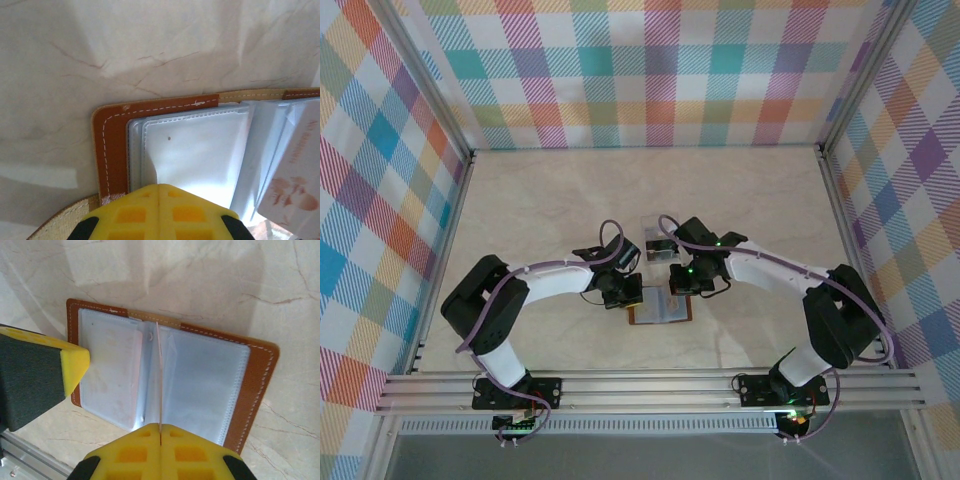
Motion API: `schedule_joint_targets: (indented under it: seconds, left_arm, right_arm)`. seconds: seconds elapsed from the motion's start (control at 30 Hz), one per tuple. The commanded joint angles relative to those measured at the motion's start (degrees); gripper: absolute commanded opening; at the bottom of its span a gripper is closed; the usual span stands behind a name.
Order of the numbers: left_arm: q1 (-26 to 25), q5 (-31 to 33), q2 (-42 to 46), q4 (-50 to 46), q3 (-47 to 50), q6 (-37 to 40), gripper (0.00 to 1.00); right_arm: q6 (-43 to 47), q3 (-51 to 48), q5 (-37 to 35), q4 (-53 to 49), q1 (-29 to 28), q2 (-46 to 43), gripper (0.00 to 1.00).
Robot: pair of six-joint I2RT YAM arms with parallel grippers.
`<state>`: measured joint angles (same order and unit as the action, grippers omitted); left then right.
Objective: Take the credit cards out of the card holder
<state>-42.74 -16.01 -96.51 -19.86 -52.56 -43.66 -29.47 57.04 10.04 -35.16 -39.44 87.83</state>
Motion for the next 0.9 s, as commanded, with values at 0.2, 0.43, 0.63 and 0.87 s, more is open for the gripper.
schedule_joint_targets:
  seconds: [0.2,0.43,0.63,0.87]
  left_arm:
    - [-0.49,3.34,4.17,-5.66,-0.49,0.93,0.05]
    - [-0.42,4.5,4.84,-6.38,-0.09,1.19,0.06]
    - [-0.5,5.5,4.81,-7.48,-0.4,1.64,0.06]
    - [-0.32,7.23,5.72,-9.49,-0.38,2.6,0.06]
  right_arm:
    - [9.76,4.67,-0.81,-3.01,0.29,-2.15,0.0]
    - [37.91,6.33,2.96,-3.3,0.22,-2.26,0.0]
    - [61.56,7.86,0.15,-6.74,0.26,-2.58,0.0]
    - [78.5,9.83,-3.34,-9.71,0.24,-2.28,0.0]
